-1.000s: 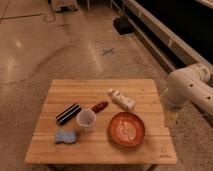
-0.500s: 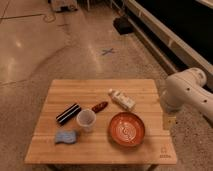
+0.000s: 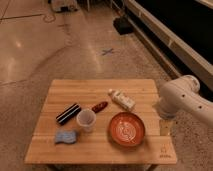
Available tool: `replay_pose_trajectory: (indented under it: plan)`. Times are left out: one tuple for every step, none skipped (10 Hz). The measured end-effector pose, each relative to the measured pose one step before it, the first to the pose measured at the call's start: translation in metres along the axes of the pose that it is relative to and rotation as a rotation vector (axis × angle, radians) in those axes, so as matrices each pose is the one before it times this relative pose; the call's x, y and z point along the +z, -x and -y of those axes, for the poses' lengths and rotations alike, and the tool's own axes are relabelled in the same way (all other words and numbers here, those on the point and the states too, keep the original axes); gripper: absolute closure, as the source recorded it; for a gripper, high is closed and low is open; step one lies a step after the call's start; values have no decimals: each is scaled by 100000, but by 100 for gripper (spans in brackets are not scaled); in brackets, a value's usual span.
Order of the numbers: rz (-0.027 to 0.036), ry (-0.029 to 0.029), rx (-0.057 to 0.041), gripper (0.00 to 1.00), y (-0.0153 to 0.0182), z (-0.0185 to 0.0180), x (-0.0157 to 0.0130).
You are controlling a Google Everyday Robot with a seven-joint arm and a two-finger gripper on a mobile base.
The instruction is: Drag the ceramic bowl in a circle
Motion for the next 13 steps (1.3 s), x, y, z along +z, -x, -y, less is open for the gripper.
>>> replay_pose_trajectory:
  plan:
    - [476, 677, -1834, 20, 201, -547, 877]
    - [622, 1069, -1265, 20, 340, -619, 907]
    - [656, 1086, -2355, 20, 684, -265, 1011]
    - [588, 102, -1467, 20, 226, -203, 742]
    - [819, 246, -757, 20, 124, -369, 735]
    - [747, 29, -954, 20, 321, 16, 622]
    - [808, 326, -966, 20, 407, 25, 834]
    - [288, 104, -816, 20, 197, 63, 616]
    - [903, 144, -991, 20, 195, -65, 754]
    - [896, 22, -609, 20, 86, -116, 503]
    - [850, 168, -630, 20, 167, -35, 523]
    - [723, 215, -677, 20, 285, 238, 413]
    - [210, 107, -377, 20, 131, 135, 194]
